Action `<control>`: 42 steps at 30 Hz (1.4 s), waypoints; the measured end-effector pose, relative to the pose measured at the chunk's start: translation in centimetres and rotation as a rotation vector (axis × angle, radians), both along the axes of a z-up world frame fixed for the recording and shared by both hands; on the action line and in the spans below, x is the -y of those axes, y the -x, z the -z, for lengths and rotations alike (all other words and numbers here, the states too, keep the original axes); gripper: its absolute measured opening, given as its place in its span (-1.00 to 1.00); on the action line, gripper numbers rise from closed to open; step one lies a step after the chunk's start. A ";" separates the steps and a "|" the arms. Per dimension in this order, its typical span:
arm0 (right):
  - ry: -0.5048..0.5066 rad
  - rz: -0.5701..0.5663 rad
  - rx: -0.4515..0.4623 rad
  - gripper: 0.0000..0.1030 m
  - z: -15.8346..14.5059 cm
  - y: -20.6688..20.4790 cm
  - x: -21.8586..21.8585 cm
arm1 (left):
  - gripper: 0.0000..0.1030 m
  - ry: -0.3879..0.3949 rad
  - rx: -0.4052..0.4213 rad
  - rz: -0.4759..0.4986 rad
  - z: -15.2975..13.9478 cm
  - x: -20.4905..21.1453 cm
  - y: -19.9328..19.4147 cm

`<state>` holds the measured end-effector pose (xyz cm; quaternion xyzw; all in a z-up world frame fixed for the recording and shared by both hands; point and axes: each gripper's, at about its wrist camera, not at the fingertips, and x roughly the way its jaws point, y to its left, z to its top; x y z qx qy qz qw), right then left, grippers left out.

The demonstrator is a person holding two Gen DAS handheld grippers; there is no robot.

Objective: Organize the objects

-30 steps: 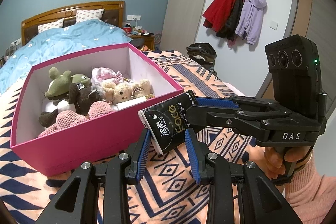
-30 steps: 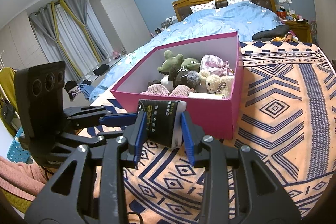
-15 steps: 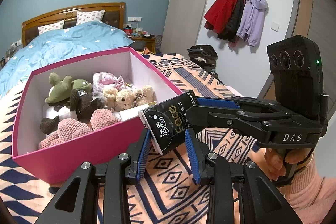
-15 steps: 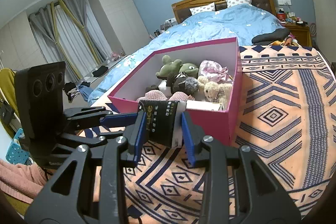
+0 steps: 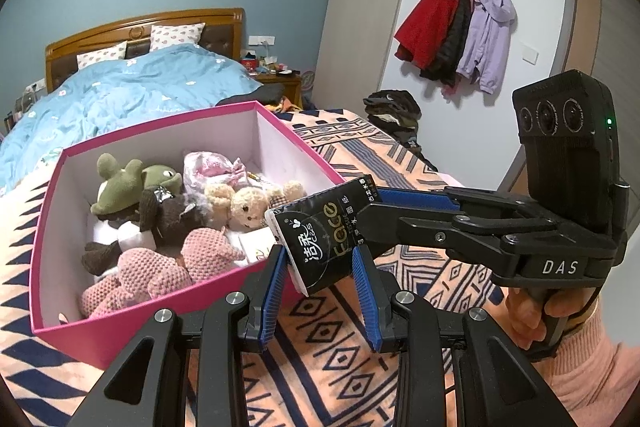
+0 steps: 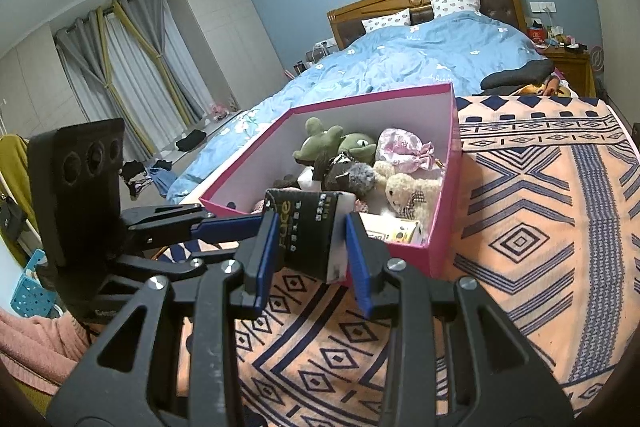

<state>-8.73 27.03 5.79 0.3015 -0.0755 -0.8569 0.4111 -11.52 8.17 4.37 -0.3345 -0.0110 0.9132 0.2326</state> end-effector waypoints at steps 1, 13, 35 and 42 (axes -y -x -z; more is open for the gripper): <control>0.000 0.000 0.000 -0.28 0.0 0.1 0.0 | -0.35 -0.001 0.001 -0.001 0.0 0.0 0.2; 0.005 0.000 0.005 -0.28 -0.1 2.0 0.7 | -0.35 -0.004 0.015 -0.032 0.0 0.5 2.0; -0.012 0.026 0.049 -0.28 0.9 4.8 1.2 | -0.35 0.002 0.052 -0.069 1.0 0.4 5.0; -0.032 0.044 0.074 -0.28 1.8 5.9 1.5 | -0.35 0.008 0.083 -0.075 1.9 0.3 6.1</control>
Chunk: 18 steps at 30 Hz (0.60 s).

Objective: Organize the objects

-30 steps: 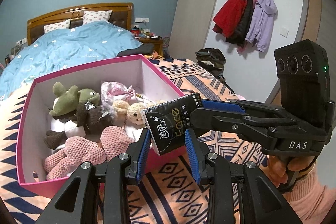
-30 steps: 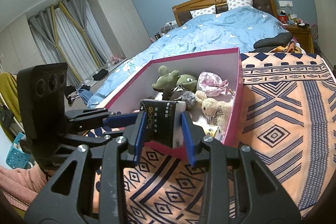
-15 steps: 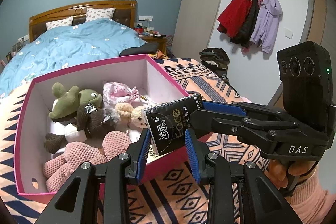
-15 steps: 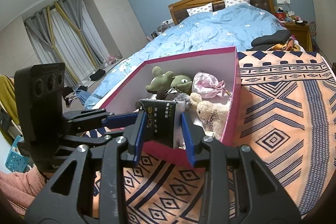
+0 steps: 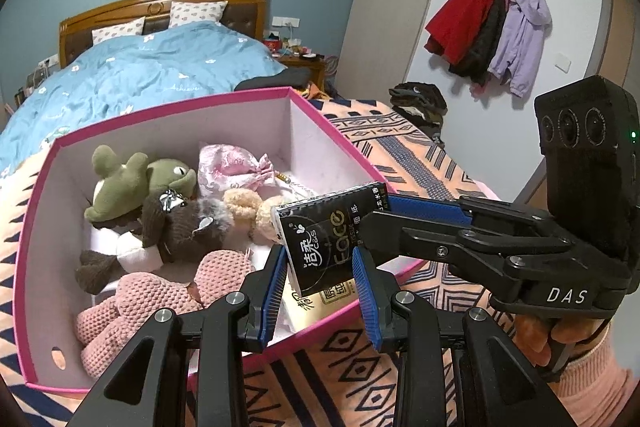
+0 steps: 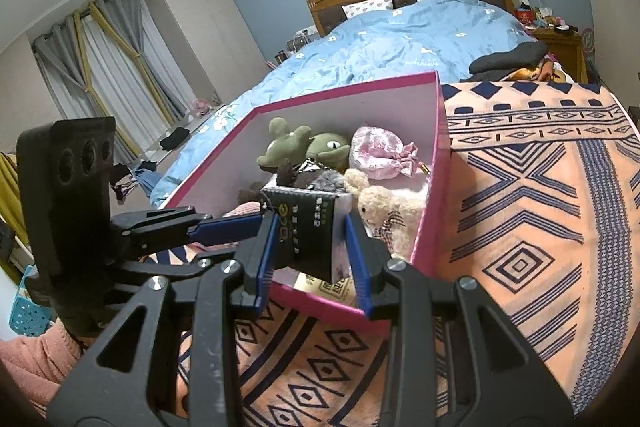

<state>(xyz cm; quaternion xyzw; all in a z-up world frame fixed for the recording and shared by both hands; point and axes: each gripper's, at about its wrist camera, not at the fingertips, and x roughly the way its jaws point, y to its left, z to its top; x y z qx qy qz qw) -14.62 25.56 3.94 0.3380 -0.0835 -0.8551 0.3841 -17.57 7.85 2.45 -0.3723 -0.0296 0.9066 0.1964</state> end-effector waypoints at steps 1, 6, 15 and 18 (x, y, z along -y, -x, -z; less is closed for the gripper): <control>-0.001 0.002 0.005 -0.28 0.1 0.2 0.0 | -0.35 0.002 0.003 -0.002 0.1 0.0 0.1; -0.037 0.018 0.012 -0.28 0.7 0.8 0.6 | -0.35 0.010 0.030 -0.009 0.9 0.1 1.0; -0.087 0.058 -0.052 -0.05 0.2 -0.6 0.7 | 0.21 0.012 -0.013 -0.060 1.0 1.3 -0.6; -0.094 0.061 -0.096 0.11 -0.4 -2.2 0.5 | 0.55 0.003 -0.064 -0.068 0.4 2.2 -2.8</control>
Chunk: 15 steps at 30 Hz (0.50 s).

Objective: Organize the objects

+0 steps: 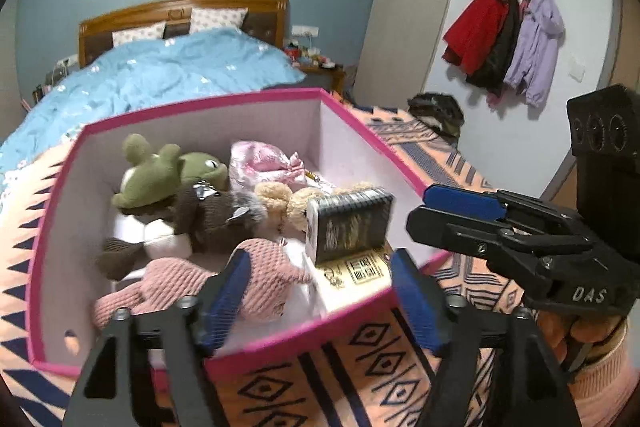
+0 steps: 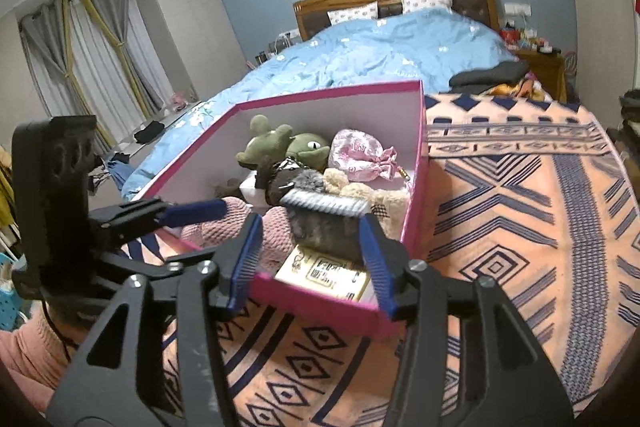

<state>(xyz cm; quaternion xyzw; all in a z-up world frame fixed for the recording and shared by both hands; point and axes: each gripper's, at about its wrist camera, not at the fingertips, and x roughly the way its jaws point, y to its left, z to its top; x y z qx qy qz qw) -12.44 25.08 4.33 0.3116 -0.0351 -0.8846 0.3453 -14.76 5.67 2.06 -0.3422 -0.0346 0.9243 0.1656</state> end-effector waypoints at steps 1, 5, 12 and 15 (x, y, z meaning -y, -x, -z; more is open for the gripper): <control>0.000 -0.005 -0.020 0.22 -0.2 -0.8 0.0 | 0.65 -0.001 -0.013 -0.004 -0.2 0.3 -0.7; -0.010 -0.011 -0.085 0.64 -0.7 -4.0 0.1 | 0.84 -0.005 -0.068 -0.021 -1.2 1.5 -3.9; -0.049 -0.008 -0.115 0.96 0.7 -8.2 1.2 | 1.00 0.057 -0.106 -0.118 -0.5 2.6 -8.4; -0.057 -0.012 -0.088 0.96 1.8 -9.2 1.9 | 1.00 0.069 -0.076 -0.136 0.7 2.8 -9.3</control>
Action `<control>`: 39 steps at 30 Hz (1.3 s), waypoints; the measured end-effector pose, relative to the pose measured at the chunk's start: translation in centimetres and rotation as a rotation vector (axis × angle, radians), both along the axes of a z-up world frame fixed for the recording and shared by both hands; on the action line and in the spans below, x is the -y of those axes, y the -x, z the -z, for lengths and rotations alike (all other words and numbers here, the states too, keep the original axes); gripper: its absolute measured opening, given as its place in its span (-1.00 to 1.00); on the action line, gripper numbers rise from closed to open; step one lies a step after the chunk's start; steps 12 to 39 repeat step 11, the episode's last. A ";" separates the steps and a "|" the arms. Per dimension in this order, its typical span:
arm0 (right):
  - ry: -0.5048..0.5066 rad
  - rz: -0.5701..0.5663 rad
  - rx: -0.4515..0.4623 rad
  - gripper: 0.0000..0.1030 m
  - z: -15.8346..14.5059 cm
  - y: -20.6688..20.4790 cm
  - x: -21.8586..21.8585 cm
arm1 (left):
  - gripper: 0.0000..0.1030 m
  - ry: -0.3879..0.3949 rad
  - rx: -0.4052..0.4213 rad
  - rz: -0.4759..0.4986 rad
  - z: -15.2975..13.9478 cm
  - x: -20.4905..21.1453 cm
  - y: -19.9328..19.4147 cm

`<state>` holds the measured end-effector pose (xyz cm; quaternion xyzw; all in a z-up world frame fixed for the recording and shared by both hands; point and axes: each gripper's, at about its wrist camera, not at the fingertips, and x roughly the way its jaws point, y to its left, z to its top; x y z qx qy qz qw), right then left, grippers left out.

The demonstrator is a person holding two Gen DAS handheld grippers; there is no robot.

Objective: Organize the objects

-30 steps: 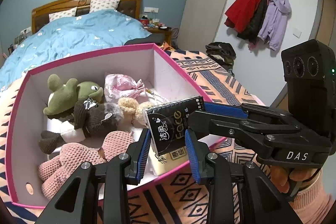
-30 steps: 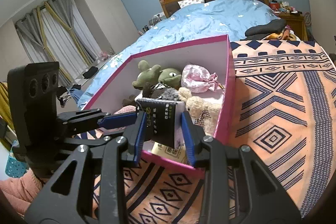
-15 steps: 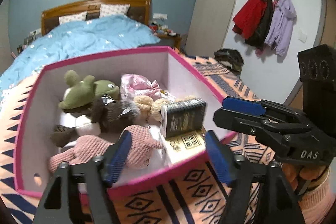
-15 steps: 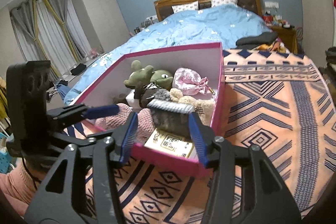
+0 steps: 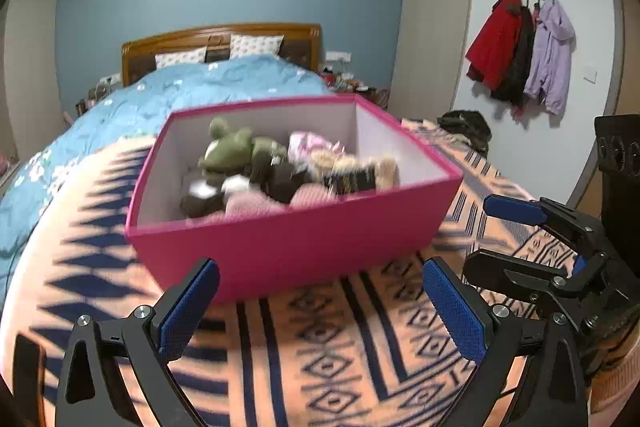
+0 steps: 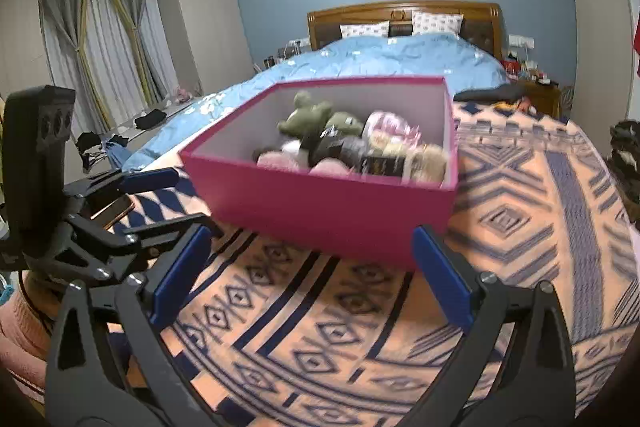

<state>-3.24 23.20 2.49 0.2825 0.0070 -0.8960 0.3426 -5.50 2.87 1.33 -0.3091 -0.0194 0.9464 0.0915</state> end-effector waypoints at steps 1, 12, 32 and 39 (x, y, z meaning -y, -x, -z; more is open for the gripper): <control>-0.005 -0.002 0.003 0.96 0.3 -0.2 0.1 | 1.00 -0.006 0.010 -0.003 0.4 0.2 -0.3; -0.058 0.033 0.013 0.96 2.3 -1.9 0.7 | 1.00 0.009 0.016 -0.064 2.4 0.7 -2.0; -0.058 0.033 0.013 0.96 2.3 -1.9 0.7 | 1.00 0.009 0.016 -0.064 2.4 0.7 -2.0; -0.058 0.033 0.013 0.96 2.3 -1.9 0.7 | 1.00 0.009 0.016 -0.064 2.4 0.7 -2.0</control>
